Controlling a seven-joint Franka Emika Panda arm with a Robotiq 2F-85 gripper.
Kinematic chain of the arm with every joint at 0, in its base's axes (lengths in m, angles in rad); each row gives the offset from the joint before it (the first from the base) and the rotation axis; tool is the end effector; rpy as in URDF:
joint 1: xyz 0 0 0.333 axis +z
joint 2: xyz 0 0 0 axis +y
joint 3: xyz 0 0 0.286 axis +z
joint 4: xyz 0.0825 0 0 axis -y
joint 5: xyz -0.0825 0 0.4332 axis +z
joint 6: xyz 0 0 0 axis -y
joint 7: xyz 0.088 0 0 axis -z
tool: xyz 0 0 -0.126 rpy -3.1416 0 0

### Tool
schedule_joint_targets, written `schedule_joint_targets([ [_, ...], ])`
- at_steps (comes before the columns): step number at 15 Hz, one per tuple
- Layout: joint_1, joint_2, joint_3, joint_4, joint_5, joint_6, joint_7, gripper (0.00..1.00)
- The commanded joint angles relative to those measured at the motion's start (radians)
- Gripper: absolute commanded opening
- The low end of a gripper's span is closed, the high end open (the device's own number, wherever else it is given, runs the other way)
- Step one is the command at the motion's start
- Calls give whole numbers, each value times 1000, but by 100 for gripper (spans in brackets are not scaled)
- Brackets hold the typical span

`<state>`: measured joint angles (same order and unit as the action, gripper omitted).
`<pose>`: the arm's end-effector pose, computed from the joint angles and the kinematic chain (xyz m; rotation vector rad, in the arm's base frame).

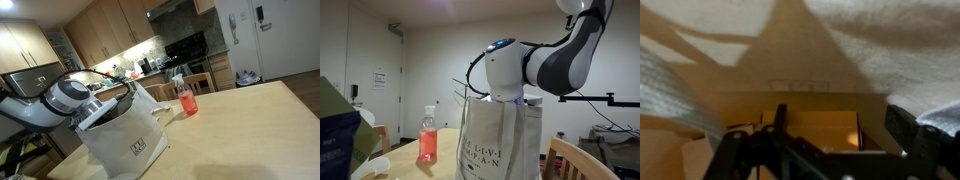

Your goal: Move the bag slightly forward, take out the TAZO box, and put it on the table

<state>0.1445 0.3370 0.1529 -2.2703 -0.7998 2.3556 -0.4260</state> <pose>0.5062 0.1422 0.1063 2.0960 1.7033 -0.3360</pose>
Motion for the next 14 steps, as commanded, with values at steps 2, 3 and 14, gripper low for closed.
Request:
schedule_joint_targets([
  [2, 27, 8, 12, 37, -10, -56, -8, 100],
  [3, 31, 1, 14, 38, -13, -63, -7, 100],
  [14, 48, -15, 21, 64, -60, -93, -2, 100],
])
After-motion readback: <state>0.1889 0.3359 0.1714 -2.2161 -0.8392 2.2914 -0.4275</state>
